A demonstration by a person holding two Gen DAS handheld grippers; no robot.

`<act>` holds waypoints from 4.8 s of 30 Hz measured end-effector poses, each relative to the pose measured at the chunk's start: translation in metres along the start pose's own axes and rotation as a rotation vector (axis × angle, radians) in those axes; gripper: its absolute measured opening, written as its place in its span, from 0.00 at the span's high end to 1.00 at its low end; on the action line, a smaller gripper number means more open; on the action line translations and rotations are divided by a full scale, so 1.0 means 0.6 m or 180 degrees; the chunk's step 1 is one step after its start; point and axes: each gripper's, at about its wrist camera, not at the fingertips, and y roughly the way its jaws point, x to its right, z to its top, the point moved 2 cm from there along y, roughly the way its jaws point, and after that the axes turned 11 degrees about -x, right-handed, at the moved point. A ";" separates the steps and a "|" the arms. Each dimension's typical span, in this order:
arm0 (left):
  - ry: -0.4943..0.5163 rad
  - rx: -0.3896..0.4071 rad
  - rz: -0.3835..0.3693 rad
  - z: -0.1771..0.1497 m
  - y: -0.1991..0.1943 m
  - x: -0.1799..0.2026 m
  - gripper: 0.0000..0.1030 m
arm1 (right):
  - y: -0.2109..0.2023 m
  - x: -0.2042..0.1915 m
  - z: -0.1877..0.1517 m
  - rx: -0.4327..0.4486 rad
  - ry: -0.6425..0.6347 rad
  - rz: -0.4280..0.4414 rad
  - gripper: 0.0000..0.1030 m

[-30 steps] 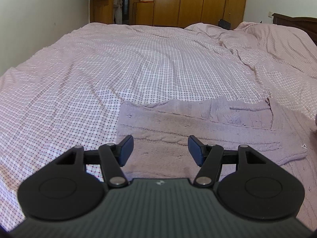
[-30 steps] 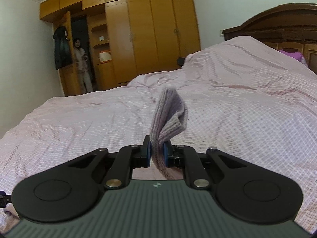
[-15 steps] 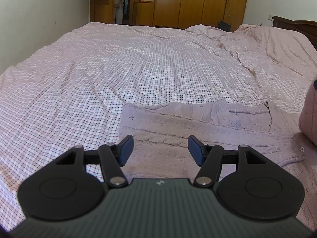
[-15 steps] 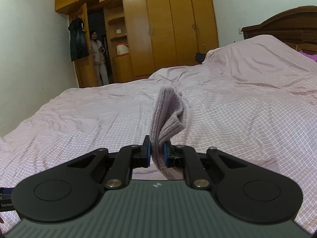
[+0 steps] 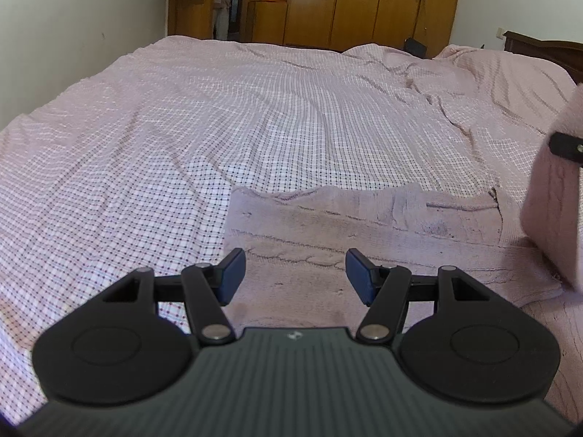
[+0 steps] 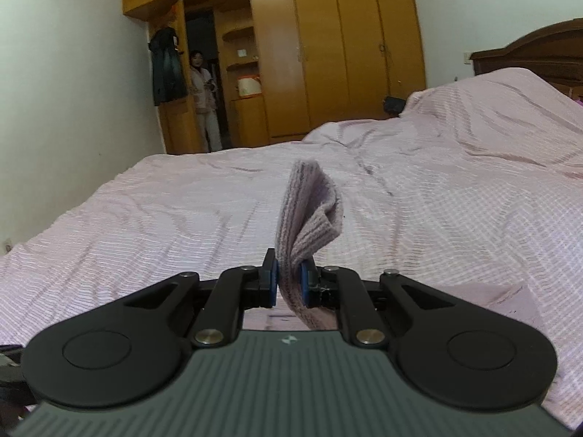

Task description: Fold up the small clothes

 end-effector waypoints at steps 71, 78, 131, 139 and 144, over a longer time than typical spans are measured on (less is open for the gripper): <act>-0.0286 -0.0050 -0.0115 0.002 -0.010 -0.044 0.36 | 0.131 -0.173 -0.149 -0.0970 -0.1195 0.0552 0.74; -0.0327 -0.0024 -0.0113 0.005 -0.016 -0.048 0.36 | 0.088 -0.089 -0.079 -0.0114 -0.0242 0.0217 0.93; -0.0546 -0.0114 -0.0144 0.010 -0.008 -0.082 0.36 | 0.192 -0.156 -0.156 -0.0548 -0.1352 0.0193 0.66; -0.0515 -0.0159 -0.0126 0.014 0.001 -0.073 0.36 | 0.142 -0.105 -0.135 -0.0330 -0.0992 0.0772 0.92; -0.0540 -0.0134 -0.0137 0.015 -0.004 -0.074 0.36 | 0.111 -0.100 -0.156 -0.0584 -0.1376 0.1249 0.92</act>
